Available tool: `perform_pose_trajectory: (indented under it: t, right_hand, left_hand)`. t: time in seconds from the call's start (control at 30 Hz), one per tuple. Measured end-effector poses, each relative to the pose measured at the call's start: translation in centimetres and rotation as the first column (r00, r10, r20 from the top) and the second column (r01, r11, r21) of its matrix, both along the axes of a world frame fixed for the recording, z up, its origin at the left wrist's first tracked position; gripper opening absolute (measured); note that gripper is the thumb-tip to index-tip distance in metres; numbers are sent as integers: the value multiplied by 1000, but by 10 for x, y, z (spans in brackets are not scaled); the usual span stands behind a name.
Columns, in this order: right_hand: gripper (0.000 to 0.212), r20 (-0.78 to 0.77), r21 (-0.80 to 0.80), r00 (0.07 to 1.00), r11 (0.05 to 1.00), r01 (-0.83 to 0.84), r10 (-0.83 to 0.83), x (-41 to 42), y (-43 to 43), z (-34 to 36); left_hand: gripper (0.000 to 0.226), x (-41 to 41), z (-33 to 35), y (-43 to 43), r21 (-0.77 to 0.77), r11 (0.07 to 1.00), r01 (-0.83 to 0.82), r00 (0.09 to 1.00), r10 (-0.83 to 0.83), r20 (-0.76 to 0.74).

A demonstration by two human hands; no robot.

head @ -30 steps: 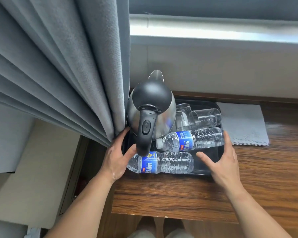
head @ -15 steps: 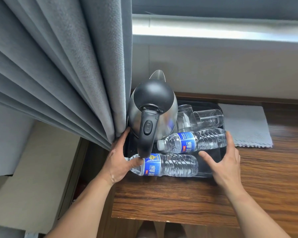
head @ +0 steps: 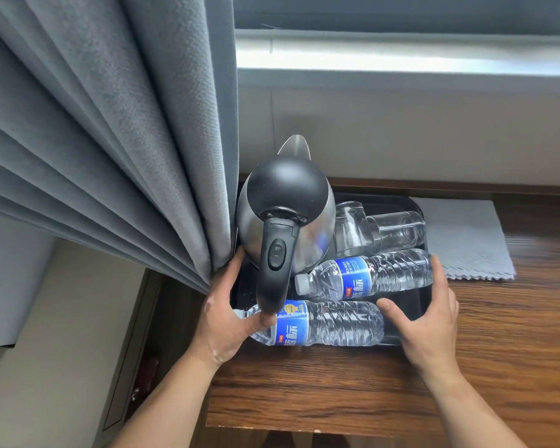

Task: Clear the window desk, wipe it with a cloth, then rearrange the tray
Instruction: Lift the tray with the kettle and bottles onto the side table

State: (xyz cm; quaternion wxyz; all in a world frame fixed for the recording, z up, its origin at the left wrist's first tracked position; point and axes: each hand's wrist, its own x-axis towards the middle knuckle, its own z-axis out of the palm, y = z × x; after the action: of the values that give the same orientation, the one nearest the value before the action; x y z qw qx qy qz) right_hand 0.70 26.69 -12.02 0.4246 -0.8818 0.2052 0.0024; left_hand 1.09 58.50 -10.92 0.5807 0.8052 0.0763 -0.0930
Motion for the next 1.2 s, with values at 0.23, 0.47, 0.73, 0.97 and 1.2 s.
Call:
perform_pose_trajectory:
  t: [0.23,0.47,0.73,0.97,1.2]
  right_hand:
    - [135,42,16,999,1000,23,-23,-12,-12,25]
    - [138,34,5,998,998,60,-60,-40,-26,57]
    - [143,33,-9,985,986,169,-168,-83,-44,97]
    - [143,50,-4,962,963,270,-270,-120,-66,122]
    - [139,64,9,930,932,362,-361,-161,-107,136]
  left_hand:
    - [126,3,23,-11,-47,998,32,999,-32,15]
    - [132,3,56,-22,-77,992,102,995,-103,-10]
    - [127,3,97,-49,-69,963,260,966,-259,26]
    - [132,4,123,-81,47,929,368,927,-370,63]
    - [124,-2,133,-134,64,881,469,881,-472,47]
